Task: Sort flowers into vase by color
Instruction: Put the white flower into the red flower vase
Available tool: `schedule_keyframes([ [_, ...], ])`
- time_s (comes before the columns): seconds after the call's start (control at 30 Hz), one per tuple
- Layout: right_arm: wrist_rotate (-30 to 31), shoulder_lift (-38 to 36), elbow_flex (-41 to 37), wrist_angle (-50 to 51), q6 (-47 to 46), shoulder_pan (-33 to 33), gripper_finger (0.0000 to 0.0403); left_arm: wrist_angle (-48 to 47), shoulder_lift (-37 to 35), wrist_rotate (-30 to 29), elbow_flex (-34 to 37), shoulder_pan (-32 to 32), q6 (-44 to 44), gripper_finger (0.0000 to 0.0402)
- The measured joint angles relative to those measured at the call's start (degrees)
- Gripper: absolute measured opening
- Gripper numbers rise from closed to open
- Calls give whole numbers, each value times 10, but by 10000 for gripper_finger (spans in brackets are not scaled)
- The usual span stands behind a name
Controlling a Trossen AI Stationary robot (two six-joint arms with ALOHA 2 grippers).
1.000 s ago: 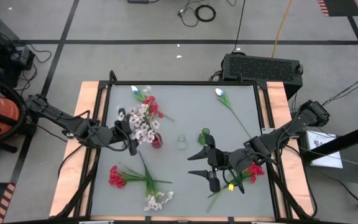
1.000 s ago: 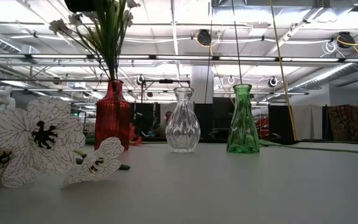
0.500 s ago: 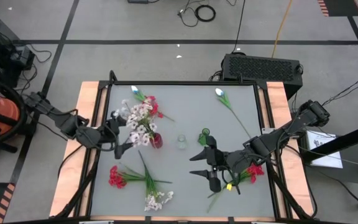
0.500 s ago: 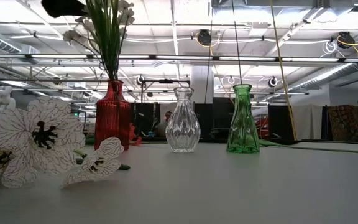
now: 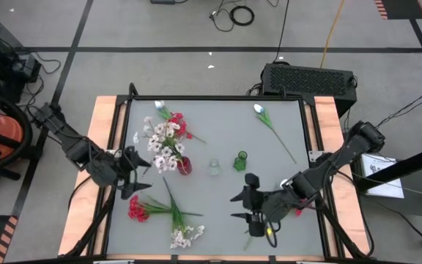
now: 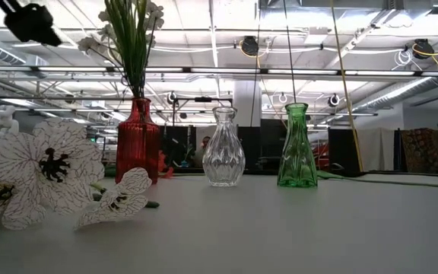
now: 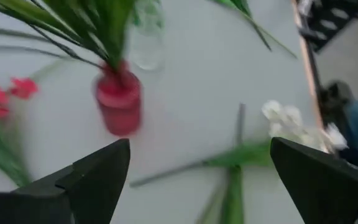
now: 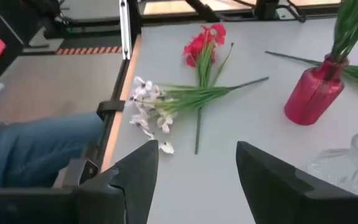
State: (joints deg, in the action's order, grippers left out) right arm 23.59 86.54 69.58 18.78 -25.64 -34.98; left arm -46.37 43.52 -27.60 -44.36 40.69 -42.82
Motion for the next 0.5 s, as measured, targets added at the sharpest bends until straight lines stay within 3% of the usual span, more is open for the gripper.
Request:
schedule_keyframes([
  [0.23,-31,12,0,0,2,0,208,32,68,15,0,66,-4,390],
  [0.5,-43,12,0,18,2,-4,208,146,235,-28,0,128,44,390],
])
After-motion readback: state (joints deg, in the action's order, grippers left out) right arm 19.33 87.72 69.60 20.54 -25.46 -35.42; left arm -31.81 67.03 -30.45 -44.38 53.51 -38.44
